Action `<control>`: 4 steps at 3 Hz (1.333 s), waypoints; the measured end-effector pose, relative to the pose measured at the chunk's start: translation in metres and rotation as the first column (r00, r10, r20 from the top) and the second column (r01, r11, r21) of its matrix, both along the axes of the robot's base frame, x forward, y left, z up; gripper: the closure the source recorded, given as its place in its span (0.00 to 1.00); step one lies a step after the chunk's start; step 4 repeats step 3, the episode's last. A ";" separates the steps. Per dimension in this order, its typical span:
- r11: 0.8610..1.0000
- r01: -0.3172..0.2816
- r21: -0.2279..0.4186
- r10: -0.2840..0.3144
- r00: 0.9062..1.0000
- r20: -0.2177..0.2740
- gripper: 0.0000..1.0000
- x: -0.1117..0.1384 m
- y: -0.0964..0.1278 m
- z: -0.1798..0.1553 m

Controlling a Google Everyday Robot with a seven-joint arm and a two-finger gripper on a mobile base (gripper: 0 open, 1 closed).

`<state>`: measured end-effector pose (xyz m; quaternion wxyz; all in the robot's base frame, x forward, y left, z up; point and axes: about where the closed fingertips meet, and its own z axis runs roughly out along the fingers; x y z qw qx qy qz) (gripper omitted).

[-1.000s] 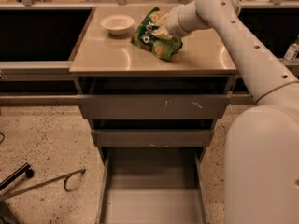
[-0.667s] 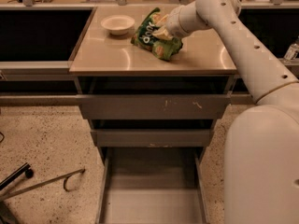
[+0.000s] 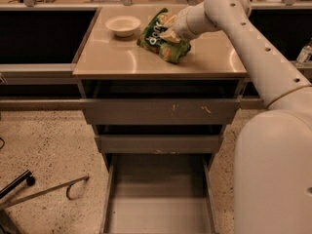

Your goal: Pick green rice chip bag from bottom drawer and place on counter

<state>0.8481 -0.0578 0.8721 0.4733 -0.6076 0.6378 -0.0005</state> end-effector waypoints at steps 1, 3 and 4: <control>1.000 0.000 0.000 0.000 1.000 0.000 0.11 0.000 0.000 0.000; 1.000 0.000 0.000 0.000 1.000 0.000 0.00 0.000 0.000 0.000; 1.000 0.000 0.000 0.000 1.000 0.000 0.00 0.000 0.000 0.000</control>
Offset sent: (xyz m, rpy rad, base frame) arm 0.0000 0.0000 0.0000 0.0000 0.0000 0.0000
